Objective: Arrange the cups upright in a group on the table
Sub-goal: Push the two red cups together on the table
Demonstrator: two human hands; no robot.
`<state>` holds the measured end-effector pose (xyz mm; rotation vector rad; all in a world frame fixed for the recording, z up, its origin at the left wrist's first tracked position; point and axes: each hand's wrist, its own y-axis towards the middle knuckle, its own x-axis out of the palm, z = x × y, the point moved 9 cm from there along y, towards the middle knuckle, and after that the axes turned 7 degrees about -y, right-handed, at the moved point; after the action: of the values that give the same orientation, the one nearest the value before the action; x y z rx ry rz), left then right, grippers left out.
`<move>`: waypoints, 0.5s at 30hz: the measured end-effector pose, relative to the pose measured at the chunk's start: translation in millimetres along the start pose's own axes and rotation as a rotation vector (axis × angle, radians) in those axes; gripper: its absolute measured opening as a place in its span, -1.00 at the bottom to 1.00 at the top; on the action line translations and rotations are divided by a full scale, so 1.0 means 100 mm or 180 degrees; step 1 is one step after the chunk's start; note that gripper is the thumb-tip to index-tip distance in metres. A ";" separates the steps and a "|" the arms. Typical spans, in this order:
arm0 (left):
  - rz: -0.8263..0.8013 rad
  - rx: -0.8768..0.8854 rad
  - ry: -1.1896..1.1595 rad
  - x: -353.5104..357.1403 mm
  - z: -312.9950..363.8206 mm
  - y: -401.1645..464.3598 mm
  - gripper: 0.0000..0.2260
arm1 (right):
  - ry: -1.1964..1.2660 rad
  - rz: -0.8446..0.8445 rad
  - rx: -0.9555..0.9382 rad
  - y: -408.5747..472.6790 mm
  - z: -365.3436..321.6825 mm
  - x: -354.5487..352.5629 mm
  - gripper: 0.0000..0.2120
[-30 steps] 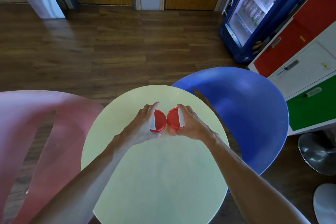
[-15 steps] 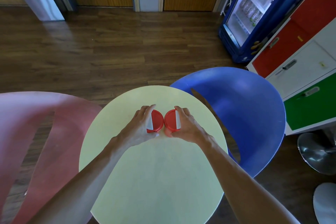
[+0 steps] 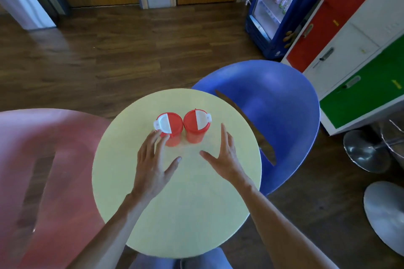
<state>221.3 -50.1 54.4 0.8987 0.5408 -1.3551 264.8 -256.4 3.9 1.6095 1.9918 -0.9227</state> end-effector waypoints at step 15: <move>-0.3113 0.1364 0.0334 1.80 1.25 -1.74 -0.57 | 0.0046 0.1059 0.2588 -3.10 1.72 0.01 -0.48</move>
<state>62.8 -252.4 -55.9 1.1039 0.8433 -2.3802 -50.2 -413.3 -44.1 2.2583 1.3289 -1.6996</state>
